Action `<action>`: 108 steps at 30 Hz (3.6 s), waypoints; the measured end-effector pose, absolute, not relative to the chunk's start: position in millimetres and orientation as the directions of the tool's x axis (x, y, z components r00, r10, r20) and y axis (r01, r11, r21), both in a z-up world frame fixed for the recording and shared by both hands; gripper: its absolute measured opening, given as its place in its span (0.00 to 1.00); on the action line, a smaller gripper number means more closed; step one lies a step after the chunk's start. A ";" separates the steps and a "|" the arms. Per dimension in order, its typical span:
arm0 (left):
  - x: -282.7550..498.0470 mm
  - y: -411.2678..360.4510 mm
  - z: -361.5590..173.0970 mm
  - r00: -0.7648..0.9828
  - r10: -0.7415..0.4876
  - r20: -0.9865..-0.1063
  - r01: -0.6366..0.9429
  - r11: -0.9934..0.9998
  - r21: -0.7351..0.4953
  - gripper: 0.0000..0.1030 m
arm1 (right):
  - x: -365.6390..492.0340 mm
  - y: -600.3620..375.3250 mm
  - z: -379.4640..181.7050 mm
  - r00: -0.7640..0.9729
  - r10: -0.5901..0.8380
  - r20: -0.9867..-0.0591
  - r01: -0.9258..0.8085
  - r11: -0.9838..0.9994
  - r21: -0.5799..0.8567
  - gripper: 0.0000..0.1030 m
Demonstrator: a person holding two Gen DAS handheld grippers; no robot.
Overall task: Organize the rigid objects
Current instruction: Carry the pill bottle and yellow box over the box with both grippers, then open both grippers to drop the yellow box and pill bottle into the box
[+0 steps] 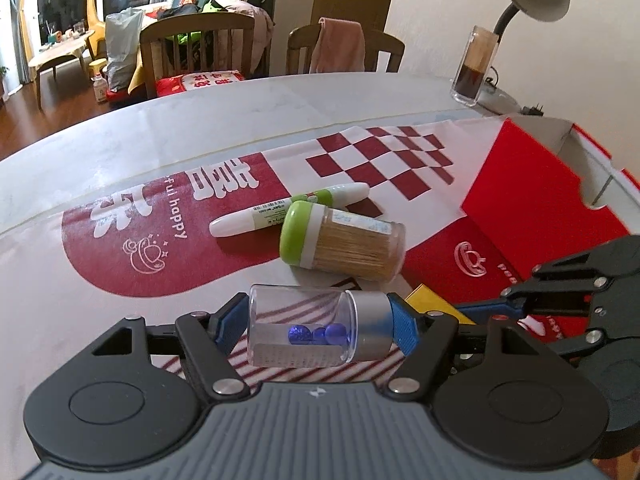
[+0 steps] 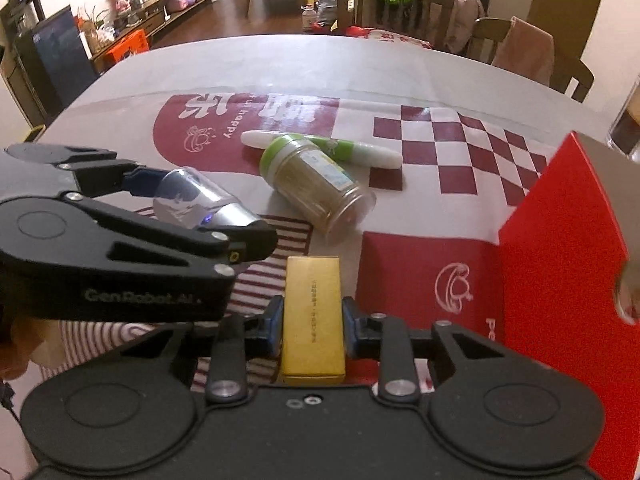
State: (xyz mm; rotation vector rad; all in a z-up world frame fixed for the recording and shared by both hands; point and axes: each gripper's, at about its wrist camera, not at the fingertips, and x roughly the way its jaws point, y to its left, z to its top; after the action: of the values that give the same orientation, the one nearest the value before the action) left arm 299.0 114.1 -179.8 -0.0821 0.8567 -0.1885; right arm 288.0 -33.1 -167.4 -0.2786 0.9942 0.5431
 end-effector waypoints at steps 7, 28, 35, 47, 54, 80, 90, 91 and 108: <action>276.5 112.2 -162.7 0.642 -0.218 -0.735 0.144 0.976 -0.164 0.71 | 267.5 -44.6 -151.8 0.448 0.312 -0.838 -0.502 0.863 0.053 0.27; 210.3 100.2 -97.4 0.697 -0.301 -0.651 0.224 0.954 -0.201 0.71 | 199.3 -95.5 -84.2 0.574 0.279 -0.770 -0.302 0.946 0.118 0.28; 199.7 89.7 -71.4 0.711 -0.338 -0.616 0.262 0.941 -0.213 0.71 | 190.6 -118.7 -54.2 0.634 0.252 -0.731 -0.254 0.961 0.111 0.28; 211.7 49.8 -50.7 0.702 -0.358 -0.616 0.306 0.932 -0.194 0.71 | 206.9 -178.5 -29.7 0.696 0.223 -0.682 -0.178 0.974 0.137 0.28; 229.5 5.9 -50.7 0.685 -0.365 -0.630 0.324 0.928 -0.184 0.71 | 226.4 -227.2 -33.0 0.700 0.200 -0.686 -0.149 0.980 0.135 0.28; 328.8 -161.3 -108.1 0.549 -0.296 -0.781 0.338 0.934 -0.117 0.71 | 336.1 -342.1 -97.6 0.617 0.211 -0.759 -0.155 0.977 0.146 0.28; 358.9 -184.3 -135.4 0.481 -0.221 -0.848 0.295 0.952 -0.081 0.71 | 361.8 -325.2 -125.5 0.560 0.220 -0.799 -0.230 0.968 0.105 0.28; 361.5 -185.1 -138.4 0.470 -0.214 -0.856 0.285 0.955 -0.082 0.71 | 363.0 -324.7 -127.3 0.555 0.221 -0.802 -0.234 0.967 0.104 0.28; 380.8 -192.6 -157.5 0.331 -0.159 -0.930 0.254 0.964 -0.074 0.71 | 368.6 -320.9 -138.3 0.466 0.242 -0.851 -0.298 0.949 0.107 0.31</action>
State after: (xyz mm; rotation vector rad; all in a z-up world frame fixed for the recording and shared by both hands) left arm 380.8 -192.6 -157.5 0.0899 1.2040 -0.2705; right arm 368.6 -320.9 -138.3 -0.0597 1.0346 0.3312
